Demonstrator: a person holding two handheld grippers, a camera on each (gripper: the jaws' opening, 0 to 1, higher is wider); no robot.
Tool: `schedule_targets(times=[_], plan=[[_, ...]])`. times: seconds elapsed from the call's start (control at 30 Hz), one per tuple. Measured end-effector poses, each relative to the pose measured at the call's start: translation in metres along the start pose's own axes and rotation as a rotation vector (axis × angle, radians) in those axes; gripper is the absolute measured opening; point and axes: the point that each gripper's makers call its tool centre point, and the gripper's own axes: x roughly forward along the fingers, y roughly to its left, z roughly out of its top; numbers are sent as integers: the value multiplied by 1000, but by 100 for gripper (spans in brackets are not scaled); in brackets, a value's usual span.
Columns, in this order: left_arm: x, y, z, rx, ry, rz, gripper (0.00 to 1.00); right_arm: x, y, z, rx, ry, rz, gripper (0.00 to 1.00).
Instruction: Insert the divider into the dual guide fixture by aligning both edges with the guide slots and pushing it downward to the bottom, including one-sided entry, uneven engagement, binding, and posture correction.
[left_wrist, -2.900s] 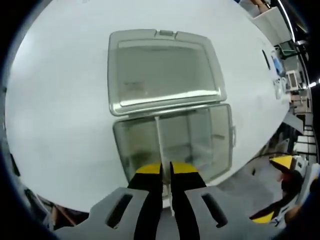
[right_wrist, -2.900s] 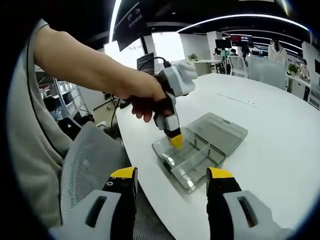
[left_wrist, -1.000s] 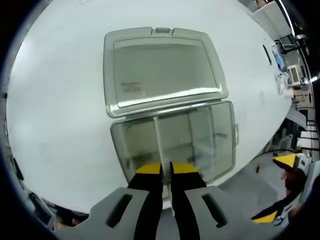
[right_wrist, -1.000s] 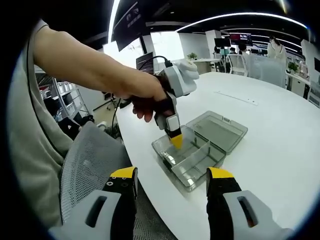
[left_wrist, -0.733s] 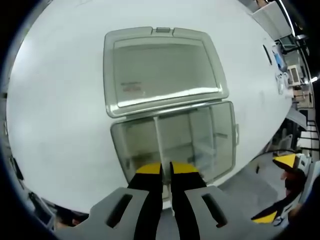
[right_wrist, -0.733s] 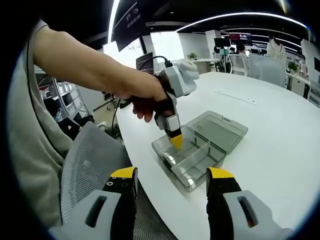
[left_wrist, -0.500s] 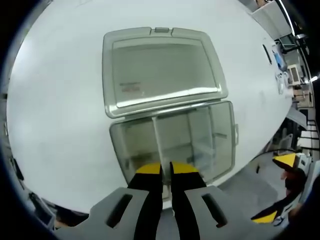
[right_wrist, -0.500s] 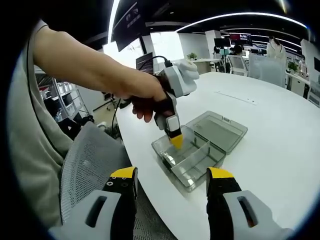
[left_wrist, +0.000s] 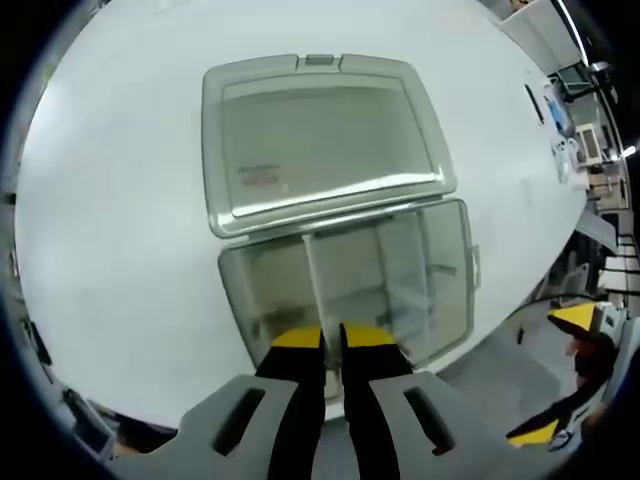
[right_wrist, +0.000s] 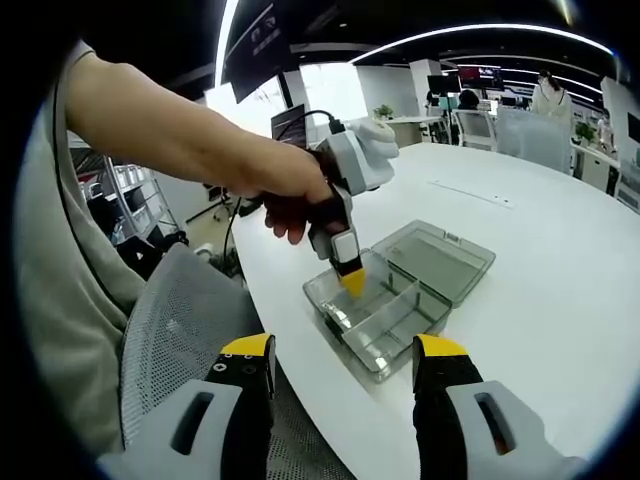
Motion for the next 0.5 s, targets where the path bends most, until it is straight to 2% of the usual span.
schedule_targets(times=[0.5], plan=[[2, -1, 0, 25, 4, 24, 2, -1, -1, 0, -4, 1, -2, 52]])
